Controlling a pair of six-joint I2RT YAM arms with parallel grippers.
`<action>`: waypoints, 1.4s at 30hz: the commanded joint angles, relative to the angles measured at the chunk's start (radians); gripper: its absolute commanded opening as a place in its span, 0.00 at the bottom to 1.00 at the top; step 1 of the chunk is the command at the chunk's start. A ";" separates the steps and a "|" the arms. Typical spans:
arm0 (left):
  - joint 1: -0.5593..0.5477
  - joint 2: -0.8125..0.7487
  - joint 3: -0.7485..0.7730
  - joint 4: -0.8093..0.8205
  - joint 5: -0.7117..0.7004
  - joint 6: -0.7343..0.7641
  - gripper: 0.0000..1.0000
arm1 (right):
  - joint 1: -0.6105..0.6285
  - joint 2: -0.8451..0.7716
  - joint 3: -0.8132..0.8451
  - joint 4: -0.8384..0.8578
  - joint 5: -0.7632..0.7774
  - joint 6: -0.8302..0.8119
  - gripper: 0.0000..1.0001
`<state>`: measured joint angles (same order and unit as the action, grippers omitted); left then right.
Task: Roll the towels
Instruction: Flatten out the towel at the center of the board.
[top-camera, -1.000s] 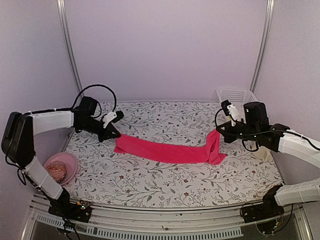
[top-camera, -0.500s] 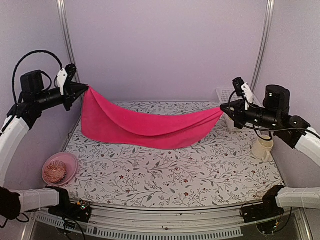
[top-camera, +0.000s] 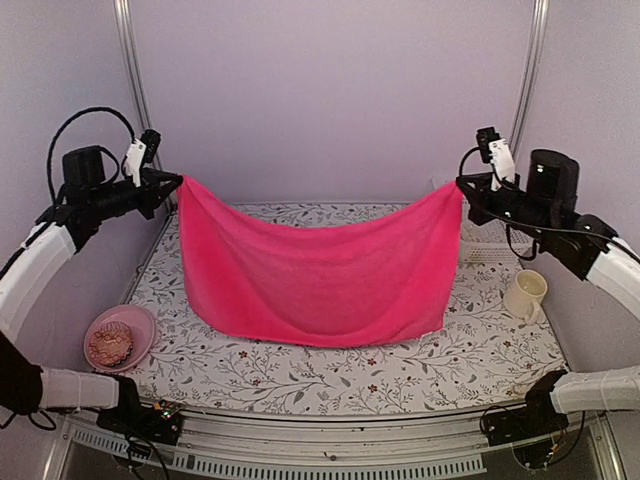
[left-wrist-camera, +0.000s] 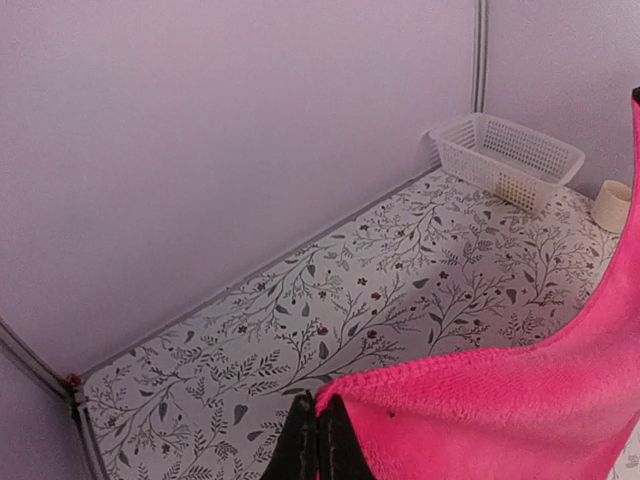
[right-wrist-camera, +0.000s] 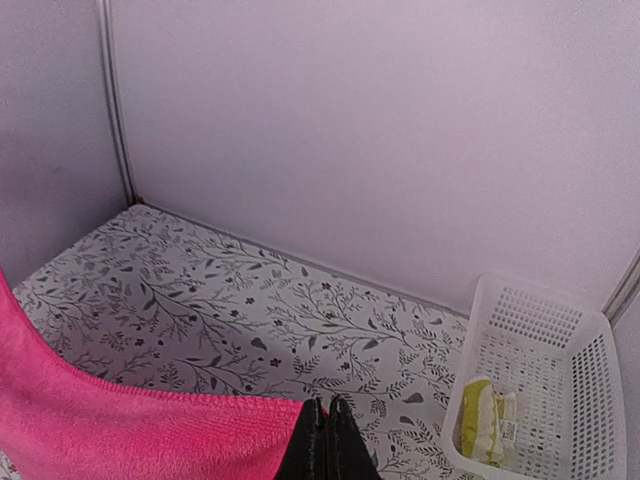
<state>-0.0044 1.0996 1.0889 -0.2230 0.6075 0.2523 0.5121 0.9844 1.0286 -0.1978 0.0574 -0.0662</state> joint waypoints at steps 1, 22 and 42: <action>-0.011 0.260 -0.019 0.087 -0.064 -0.097 0.00 | -0.046 0.350 0.074 0.045 0.234 -0.001 0.02; -0.082 1.017 0.384 0.174 -0.461 0.093 0.00 | -0.239 1.114 0.559 0.195 -0.080 -0.142 0.02; -0.008 0.723 0.045 0.063 0.006 0.408 0.00 | -0.238 0.819 0.109 0.204 -0.197 -0.123 0.02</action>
<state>-0.0231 1.8557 1.1770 -0.0937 0.5148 0.5758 0.2737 1.8725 1.1851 0.0090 -0.1371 -0.1970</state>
